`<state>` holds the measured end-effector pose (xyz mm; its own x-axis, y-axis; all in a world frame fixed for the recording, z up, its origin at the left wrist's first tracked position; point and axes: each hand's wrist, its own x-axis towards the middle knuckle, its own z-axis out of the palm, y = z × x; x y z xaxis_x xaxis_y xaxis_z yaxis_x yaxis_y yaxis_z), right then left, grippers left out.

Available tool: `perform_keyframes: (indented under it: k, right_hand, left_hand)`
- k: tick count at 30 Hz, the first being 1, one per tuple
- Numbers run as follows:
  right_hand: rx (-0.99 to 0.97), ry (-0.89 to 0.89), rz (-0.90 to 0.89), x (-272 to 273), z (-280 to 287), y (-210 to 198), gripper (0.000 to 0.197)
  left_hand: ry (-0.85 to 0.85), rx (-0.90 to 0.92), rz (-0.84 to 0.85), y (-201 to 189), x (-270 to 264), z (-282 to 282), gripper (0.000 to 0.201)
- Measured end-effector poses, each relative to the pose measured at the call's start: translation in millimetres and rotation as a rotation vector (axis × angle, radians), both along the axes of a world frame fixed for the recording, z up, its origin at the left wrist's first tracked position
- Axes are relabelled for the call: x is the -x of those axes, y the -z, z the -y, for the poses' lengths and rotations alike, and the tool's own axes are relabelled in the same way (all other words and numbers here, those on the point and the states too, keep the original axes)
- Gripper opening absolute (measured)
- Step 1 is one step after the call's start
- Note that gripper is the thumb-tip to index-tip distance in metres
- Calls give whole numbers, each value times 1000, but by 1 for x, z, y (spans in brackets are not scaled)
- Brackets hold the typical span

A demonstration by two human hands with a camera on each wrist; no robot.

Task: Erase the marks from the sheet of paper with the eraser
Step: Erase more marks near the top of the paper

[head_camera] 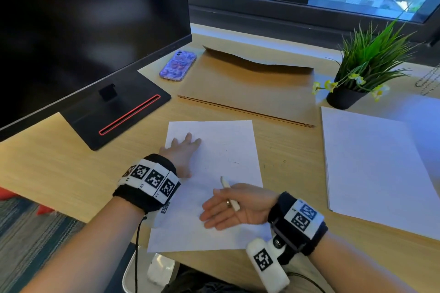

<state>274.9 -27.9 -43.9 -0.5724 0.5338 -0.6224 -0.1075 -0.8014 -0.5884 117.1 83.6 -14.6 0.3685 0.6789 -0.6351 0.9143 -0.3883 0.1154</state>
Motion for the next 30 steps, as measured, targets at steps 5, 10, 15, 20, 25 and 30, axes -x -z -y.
perform_keyframes:
  k: [5, 10, 15, 20, 25, 30]
  right_hand:
    - [-36, 762, 160, -39, -24, -1, 36]
    - [-89, 926, 67, -37, -27, -11, 35]
    - [56, 408, 16, 11, -24, -3, 37]
    - [-76, 976, 141, -19, -53, 3, 20]
    - [-134, 946, 132, -2, -47, -17, 16]
    - [40, 629, 8, 49, -32, -6, 21]
  left_hand:
    - [-24, 39, 18, -2, -1, 0, 94]
    - [-10, 15, -16, -1, -7, -3, 99]
    - [39, -18, -49, 3, -6, -10, 107]
    - [65, -56, -64, 1, -4, -12, 104]
    - [97, -112, -88, 0, -5, -13, 104]
    - [107, -128, -65, 0, -1, -13, 99]
